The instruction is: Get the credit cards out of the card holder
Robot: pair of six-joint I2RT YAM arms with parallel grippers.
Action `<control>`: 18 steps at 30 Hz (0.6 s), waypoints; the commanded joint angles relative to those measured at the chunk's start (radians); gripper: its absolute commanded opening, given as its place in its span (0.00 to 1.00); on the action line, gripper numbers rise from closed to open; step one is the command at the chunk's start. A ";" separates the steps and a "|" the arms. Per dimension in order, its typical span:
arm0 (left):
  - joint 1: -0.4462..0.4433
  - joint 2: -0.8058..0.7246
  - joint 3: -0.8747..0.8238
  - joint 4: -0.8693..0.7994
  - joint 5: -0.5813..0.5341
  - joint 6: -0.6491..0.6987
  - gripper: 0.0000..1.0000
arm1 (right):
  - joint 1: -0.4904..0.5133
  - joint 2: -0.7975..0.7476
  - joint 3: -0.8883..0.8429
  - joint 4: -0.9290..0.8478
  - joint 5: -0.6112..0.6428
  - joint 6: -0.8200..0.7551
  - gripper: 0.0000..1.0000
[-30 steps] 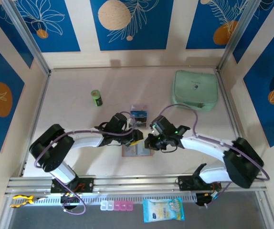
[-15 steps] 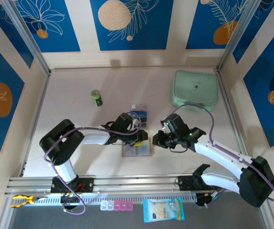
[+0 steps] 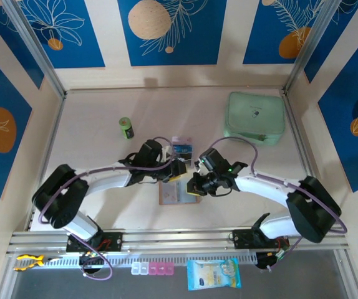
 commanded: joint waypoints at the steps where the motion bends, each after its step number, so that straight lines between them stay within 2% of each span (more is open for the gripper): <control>1: 0.021 -0.048 -0.043 -0.084 -0.007 0.052 0.50 | 0.016 0.067 0.052 0.051 -0.058 -0.015 0.10; 10: 0.041 -0.135 -0.124 -0.152 -0.032 0.082 0.49 | 0.019 0.248 0.134 0.028 -0.066 -0.067 0.09; 18: 0.042 -0.148 -0.175 -0.159 -0.041 0.093 0.47 | -0.008 0.319 0.119 -0.009 -0.025 -0.121 0.09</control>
